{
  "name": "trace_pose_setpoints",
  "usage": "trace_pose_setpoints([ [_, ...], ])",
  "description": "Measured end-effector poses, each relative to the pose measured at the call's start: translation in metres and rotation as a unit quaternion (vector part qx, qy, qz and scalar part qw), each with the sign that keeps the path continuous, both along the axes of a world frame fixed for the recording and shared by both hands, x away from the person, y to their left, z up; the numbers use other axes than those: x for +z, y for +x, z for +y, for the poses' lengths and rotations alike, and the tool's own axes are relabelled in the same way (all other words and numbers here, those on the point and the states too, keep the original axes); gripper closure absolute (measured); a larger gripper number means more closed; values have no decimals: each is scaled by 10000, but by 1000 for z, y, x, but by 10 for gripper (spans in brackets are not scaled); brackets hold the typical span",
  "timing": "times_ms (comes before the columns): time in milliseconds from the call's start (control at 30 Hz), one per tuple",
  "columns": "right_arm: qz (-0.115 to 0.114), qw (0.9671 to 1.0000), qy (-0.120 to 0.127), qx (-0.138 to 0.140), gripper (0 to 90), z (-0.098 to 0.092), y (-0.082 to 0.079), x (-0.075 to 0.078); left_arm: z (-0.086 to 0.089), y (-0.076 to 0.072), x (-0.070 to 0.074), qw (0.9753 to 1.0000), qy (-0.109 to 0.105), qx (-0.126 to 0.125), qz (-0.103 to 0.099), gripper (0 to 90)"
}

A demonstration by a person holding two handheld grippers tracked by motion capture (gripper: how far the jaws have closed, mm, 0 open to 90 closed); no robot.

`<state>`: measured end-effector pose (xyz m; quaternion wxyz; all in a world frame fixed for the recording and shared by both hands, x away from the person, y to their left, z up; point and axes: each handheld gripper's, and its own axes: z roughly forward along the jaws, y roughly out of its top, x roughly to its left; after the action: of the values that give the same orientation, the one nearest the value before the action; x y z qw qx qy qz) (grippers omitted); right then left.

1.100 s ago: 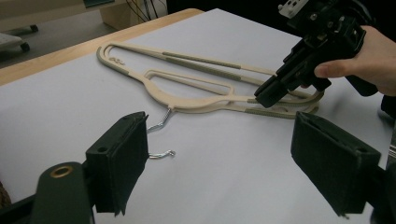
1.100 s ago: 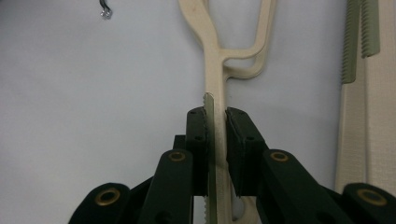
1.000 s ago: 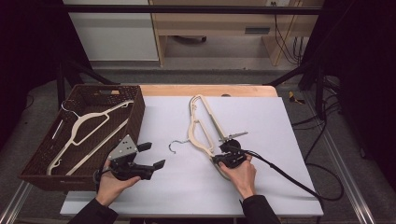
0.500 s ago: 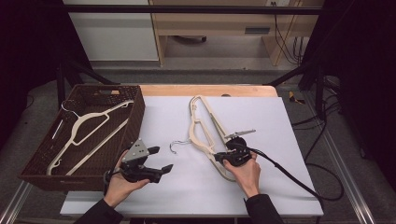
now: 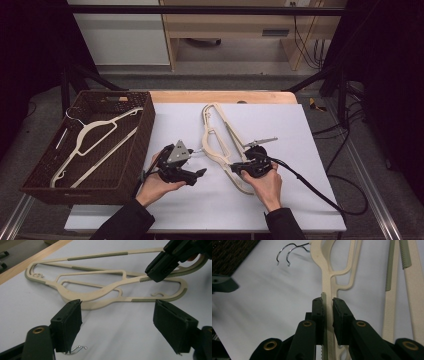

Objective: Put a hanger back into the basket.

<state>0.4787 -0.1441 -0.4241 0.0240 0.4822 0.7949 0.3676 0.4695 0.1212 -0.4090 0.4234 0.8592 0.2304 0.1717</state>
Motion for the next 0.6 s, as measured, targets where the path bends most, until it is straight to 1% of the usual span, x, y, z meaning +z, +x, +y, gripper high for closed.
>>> trace_pose_setpoints([
  [100, 10, 10000, -10, 23, 802, -1, -1, 1, -9, 10, -5, 9999, 95, -76, 20, 238],
  [133, 37, 10000, -7, 21, 801, -1, -1, 2, -9, 10, -5, 9999, 95, -76, 20, 245],
  [200, 36, 10000, -7, 14, 801, -1, -2, 2, -13, 16, -7, 9998, 130, -118, 49, 250],
  [233, 50, 10000, -14, 30, 801, -1, -2, 2, -17, 22, -9, 9996, 233, -139, 17, 264],
  [267, 50, 10000, -14, 30, 801, -1, -2, 2, -17, 22, -9, 9996, 233, -139, 17, 272],
  [300, 65, 10000, -22, 41, 801, -1, -2, 2, -20, 29, -11, 9993, 314, -190, 30, 287],
  [333, 65, 10000, -22, 41, 801, -1, -2, 2, -20, 29, -11, 9993, 314, -190, 30, 300],
  [400, 64, 10000, -18, 67, 801, -1, -2, 2, -24, 35, -14, 9989, 398, -239, 40, 311],
  [467, 69, 10000, -17, 58, 801, -2, -2, 3, -29, 39, -17, 9979, 565, -321, -39, 323],
  [500, 77, 9999, 3, 67, 801, -2, -2, 4, -32, 42, -21, 9970, 679, -359, -94, 329],
  [567, 80, 9999, 3, 66, 801, -2, -3, 4, -34, 44, -24, 9967, 711, -384, -113, 333],
  [600, 72, 10000, 6, 68, 801, -2, -3, 5, -35, 45, -26, 9959, 795, -407, -143, 333],
])
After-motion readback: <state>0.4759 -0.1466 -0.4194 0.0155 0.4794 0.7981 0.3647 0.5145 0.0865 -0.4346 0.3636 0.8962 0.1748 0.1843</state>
